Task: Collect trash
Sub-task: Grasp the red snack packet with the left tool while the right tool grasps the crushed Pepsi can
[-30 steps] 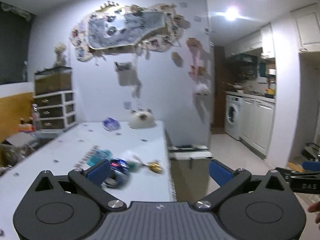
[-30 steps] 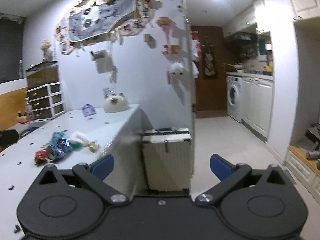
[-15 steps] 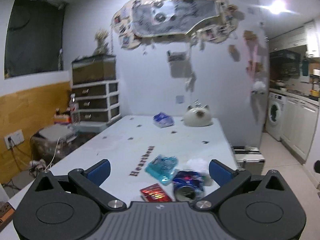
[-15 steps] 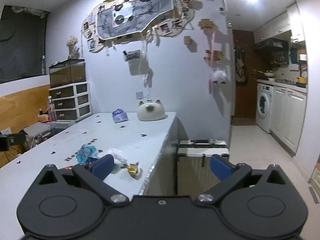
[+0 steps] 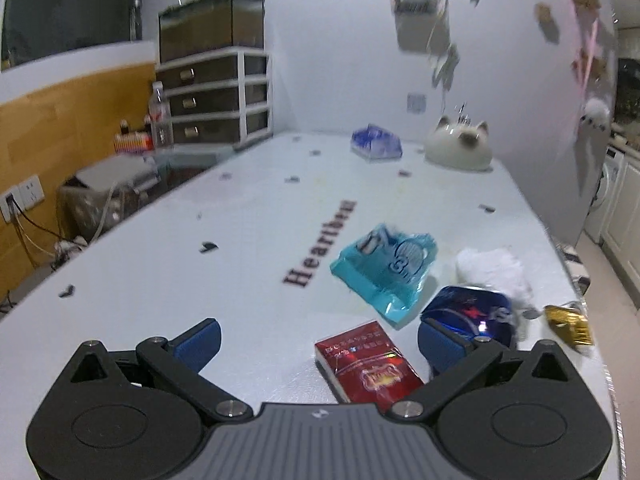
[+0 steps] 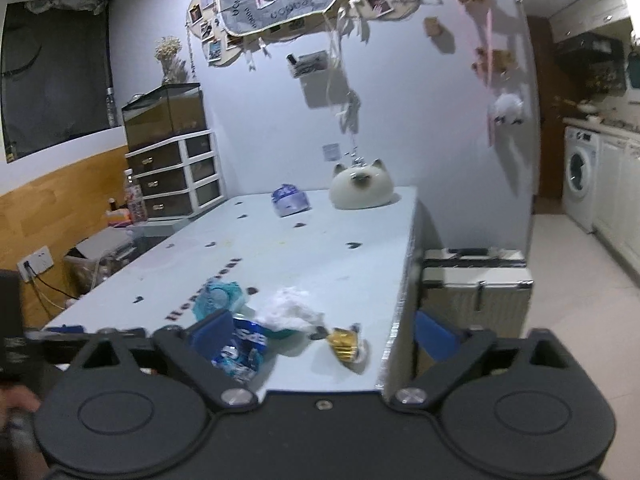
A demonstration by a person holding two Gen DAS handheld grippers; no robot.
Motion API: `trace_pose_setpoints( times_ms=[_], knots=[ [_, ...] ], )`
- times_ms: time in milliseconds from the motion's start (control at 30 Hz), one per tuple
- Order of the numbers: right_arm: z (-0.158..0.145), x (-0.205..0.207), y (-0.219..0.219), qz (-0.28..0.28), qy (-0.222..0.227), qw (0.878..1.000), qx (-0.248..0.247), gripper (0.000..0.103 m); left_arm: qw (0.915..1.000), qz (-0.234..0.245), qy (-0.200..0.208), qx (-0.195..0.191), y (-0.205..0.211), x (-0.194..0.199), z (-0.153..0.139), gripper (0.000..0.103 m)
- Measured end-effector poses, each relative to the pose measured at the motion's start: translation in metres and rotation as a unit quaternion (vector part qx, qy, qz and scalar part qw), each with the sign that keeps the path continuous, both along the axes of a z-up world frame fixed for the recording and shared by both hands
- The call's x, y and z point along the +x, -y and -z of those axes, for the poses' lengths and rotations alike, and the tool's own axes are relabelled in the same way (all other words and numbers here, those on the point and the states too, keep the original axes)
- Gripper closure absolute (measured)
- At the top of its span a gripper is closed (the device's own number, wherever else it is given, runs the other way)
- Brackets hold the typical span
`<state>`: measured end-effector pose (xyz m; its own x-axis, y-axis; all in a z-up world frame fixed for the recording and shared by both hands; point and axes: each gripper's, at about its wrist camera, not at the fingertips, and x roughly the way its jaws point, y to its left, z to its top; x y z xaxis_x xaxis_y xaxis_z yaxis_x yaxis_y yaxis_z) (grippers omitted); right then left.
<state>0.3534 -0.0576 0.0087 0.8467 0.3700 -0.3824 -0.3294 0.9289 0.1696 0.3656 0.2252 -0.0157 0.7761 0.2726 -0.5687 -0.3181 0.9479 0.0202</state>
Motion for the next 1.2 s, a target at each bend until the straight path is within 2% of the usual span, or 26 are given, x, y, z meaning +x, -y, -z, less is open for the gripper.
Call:
trace_pose_setpoints(
  times_ms=[100, 267, 367, 500, 633, 800, 1000, 1100, 1200],
  knots=[
    [0.008, 0.012, -0.011, -0.009, -0.014, 1.000, -0.001, 0.015, 0.9998, 0.004, -0.020, 0.000, -0.002, 0.022, 0.013, 0.000],
    [0.021, 0.029, -0.027, -0.027, -0.039, 0.999, 0.006, 0.025, 0.9982, 0.030, -0.048, 0.021, 0.005, 0.038, 0.033, 0.000],
    [0.026, 0.038, -0.038, -0.039, -0.048, 0.998, 0.012, 0.030, 0.9972, 0.040, -0.055, 0.032, 0.002, 0.037, 0.041, 0.000],
    [0.037, 0.047, -0.055, -0.064, -0.062, 0.996, 0.028, 0.031, 0.9960, 0.043, -0.062, 0.046, -0.010, 0.027, 0.049, 0.000],
    [0.052, 0.054, -0.081, -0.101, -0.066, 0.993, 0.011, 0.032, 0.9966, 0.039, -0.059, 0.043, -0.030, 0.012, 0.055, 0.000],
    [0.066, 0.055, -0.119, -0.168, -0.042, 0.982, -0.074, 0.032, 0.9976, 0.041, -0.052, 0.020, -0.049, 0.005, 0.053, 0.000],
    [0.074, 0.065, -0.155, -0.231, -0.013, 0.954, -0.192, 0.033, 0.9981, 0.045, -0.040, -0.010, -0.057, 0.006, 0.053, 0.001],
    [0.079, 0.070, -0.164, -0.255, -0.013, 0.940, -0.227, 0.041, 0.9981, 0.043, -0.041, -0.016, -0.059, 0.007, 0.055, 0.002],
    [0.084, 0.071, -0.168, -0.258, -0.015, 0.936, -0.241, 0.046, 0.9980, 0.042, -0.041, -0.023, -0.061, 0.009, 0.057, 0.003]
  ],
)
